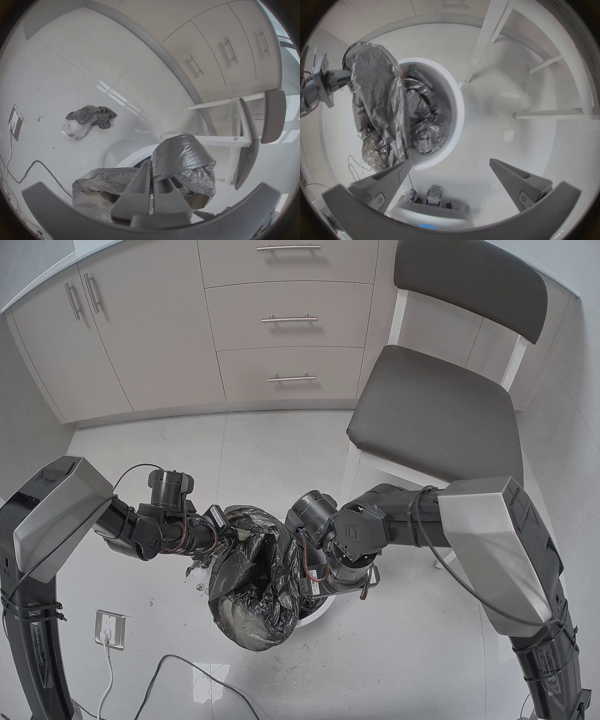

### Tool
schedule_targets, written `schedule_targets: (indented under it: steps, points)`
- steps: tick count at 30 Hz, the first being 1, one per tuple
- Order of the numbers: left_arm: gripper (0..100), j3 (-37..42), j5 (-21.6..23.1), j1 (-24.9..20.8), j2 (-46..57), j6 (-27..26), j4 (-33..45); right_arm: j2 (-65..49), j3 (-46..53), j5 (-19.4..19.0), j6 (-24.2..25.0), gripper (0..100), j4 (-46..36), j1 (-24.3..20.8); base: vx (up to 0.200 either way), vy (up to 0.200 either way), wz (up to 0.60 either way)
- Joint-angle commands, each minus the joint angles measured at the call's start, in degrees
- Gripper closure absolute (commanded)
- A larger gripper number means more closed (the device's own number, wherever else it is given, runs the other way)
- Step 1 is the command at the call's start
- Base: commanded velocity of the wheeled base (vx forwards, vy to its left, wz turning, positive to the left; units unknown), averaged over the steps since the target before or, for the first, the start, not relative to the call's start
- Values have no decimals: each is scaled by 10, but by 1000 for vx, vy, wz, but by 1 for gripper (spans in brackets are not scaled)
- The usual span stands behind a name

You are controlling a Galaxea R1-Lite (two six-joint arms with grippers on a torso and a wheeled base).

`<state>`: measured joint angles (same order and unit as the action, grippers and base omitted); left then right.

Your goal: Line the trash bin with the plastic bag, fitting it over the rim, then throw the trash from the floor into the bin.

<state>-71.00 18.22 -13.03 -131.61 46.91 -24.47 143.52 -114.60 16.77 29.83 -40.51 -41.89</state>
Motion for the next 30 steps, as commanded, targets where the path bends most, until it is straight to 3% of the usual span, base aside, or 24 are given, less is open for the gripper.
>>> schedule_targets:
  steps: [1,17,30]
  points:
    - [100,1,0,0,0,1,-6,9,0,-24,11,0,-2,-16,0,0,0]
    - [100,-1,0,0,-1,1,-6,41,0,-30,14,0,18,-56,0,0,0]
    - [100,-2,0,-5,1,0,-7,57,0,-29,-1,0,65,-57,0,0,0]
